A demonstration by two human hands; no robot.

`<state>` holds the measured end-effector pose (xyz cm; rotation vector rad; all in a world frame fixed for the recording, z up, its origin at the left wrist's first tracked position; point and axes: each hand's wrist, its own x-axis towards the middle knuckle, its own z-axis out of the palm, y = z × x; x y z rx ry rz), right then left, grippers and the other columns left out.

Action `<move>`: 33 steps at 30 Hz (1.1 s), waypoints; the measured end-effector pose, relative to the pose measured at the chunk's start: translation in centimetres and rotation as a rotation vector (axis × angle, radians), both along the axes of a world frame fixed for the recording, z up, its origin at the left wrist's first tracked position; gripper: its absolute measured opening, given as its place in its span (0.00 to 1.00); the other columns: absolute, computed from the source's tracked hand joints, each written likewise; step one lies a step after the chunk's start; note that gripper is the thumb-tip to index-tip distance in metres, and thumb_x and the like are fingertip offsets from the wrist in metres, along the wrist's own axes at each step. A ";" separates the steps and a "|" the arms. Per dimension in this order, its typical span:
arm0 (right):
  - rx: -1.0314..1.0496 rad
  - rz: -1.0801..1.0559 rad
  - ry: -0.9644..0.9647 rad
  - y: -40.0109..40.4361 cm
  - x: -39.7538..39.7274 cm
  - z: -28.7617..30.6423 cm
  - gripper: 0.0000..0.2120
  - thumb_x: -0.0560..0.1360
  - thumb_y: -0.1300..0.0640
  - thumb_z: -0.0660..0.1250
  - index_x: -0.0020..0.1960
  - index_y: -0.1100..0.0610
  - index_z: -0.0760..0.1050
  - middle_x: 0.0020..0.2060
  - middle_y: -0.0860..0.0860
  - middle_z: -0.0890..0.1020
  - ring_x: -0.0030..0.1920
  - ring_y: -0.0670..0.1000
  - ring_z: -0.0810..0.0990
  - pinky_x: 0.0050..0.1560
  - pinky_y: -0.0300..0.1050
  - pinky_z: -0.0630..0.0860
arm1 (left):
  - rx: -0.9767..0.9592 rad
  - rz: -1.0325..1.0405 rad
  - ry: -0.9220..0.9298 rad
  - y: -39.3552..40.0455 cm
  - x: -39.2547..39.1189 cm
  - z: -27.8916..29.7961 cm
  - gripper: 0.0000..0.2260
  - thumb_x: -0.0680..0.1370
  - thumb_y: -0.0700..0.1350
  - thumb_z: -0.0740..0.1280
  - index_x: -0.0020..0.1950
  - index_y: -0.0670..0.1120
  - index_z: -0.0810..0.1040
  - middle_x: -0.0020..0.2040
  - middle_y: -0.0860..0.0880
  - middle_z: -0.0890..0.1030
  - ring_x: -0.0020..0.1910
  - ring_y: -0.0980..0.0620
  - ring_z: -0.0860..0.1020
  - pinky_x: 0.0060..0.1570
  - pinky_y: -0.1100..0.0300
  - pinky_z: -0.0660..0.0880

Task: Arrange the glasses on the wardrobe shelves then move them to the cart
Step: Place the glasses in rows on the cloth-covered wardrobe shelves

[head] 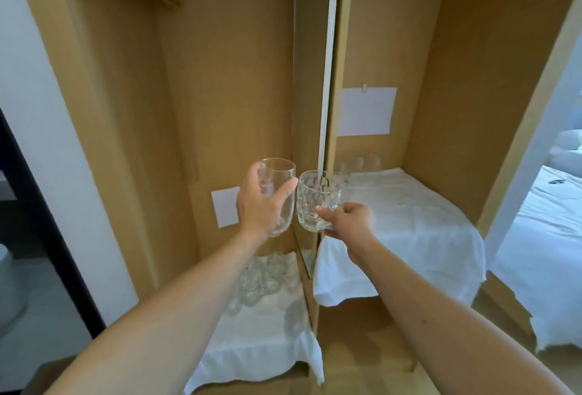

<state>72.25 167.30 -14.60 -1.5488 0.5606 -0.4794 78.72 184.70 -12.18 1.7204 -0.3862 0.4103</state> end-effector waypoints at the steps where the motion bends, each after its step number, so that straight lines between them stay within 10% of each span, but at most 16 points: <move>1: -0.012 -0.022 -0.001 -0.9 -0.8 0.1 0.21 0.67 0.55 0.83 0.37 0.67 0.75 0.35 0.54 0.85 0.41 0.50 0.87 0.35 0.44 0.83 | 0.007 -0.007 0.003 -1.0 -0.8 0.2 0.30 0.68 0.69 0.71 0.66 0.59 0.70 0.56 0.60 0.78 0.55 0.56 0.77 0.57 0.50 0.77; 10: -0.009 -0.151 0.006 -9.2 -5.7 -0.5 0.27 0.67 0.54 0.83 0.30 0.54 0.63 0.36 0.52 0.81 0.39 0.54 0.85 0.45 0.52 0.85 | -0.065 -0.178 0.073 -10.6 -4.9 -0.4 0.30 0.69 0.64 0.75 0.66 0.56 0.71 0.59 0.57 0.79 0.59 0.58 0.77 0.51 0.68 0.71; 33: -0.021 -0.322 0.078 -31.8 4.2 -2.2 0.22 0.65 0.54 0.84 0.34 0.58 0.70 0.38 0.57 0.82 0.43 0.56 0.86 0.41 0.47 0.85 | -0.046 -0.256 0.201 -35.5 9.4 -3.0 0.32 0.65 0.67 0.74 0.63 0.55 0.71 0.54 0.57 0.78 0.52 0.60 0.77 0.45 0.63 0.71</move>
